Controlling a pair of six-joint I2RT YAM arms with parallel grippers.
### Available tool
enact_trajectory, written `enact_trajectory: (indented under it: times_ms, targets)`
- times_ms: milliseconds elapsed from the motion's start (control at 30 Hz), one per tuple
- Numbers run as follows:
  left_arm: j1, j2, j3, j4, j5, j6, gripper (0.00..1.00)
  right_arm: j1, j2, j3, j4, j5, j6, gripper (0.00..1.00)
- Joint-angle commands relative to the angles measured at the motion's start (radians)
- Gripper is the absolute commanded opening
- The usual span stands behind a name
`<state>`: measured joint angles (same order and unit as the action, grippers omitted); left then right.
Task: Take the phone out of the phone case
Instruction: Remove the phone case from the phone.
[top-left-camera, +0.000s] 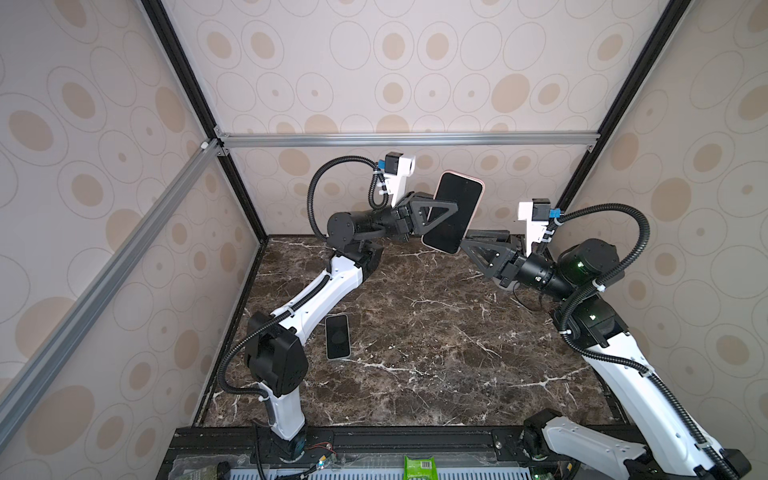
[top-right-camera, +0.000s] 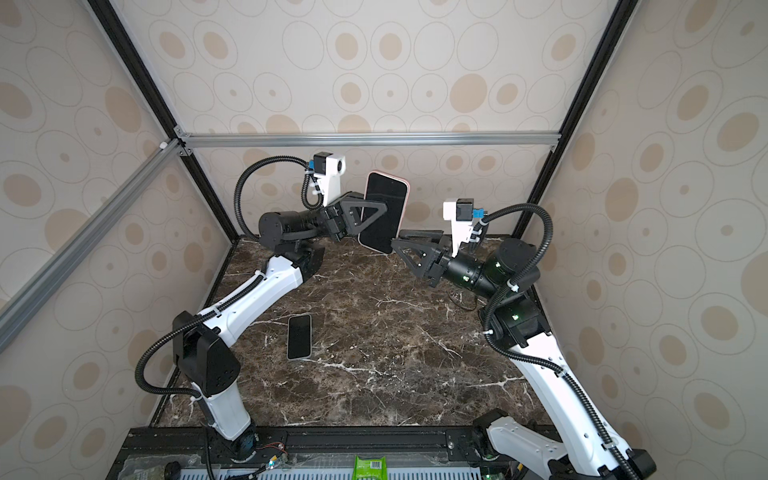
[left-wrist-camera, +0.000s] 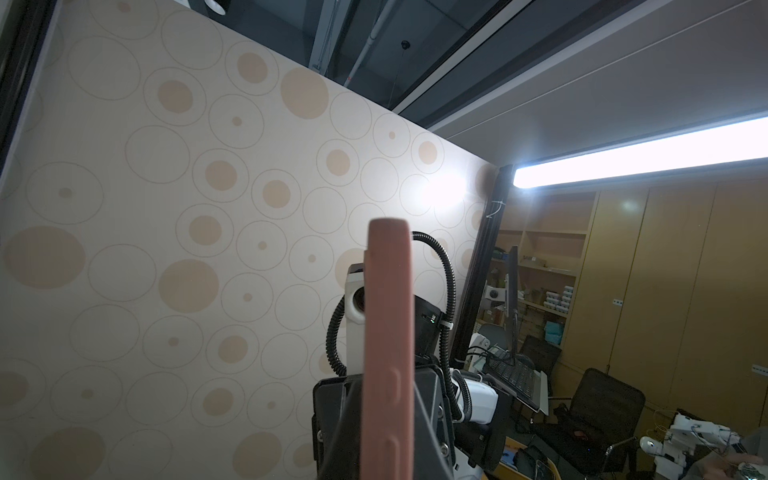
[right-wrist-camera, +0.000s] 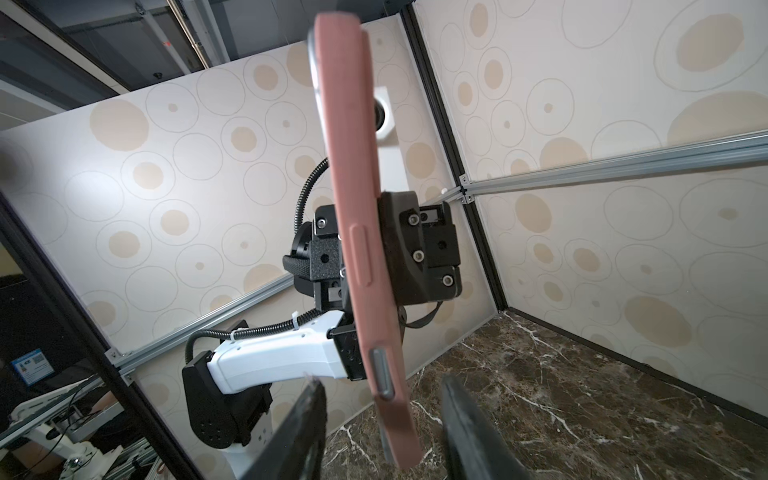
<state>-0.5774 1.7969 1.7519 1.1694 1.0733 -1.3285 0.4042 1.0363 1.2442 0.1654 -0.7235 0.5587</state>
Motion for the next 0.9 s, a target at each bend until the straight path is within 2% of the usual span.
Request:
enact_trajectory:
  times_ms: [0,267,533,867]
  targets:
    - [-0.003,-0.039,0.038,0.067,-0.025,-0.02,0.0,-0.002,-0.02,-0.002,-0.003,-0.016,-0.035,0.43]
    - [-0.004,-0.035,0.055,0.077,-0.025,-0.021,0.0,-0.003,-0.079,-0.038,-0.092,0.052,-0.092,0.35]
    - [-0.016,-0.031,0.063,0.076,-0.015,-0.02,0.0,-0.003,-0.054,-0.022,-0.071,0.005,-0.054,0.35]
    - [-0.031,-0.03,0.074,0.067,0.002,-0.009,0.0,-0.003,-0.036,-0.009,-0.098,0.046,-0.051,0.32]
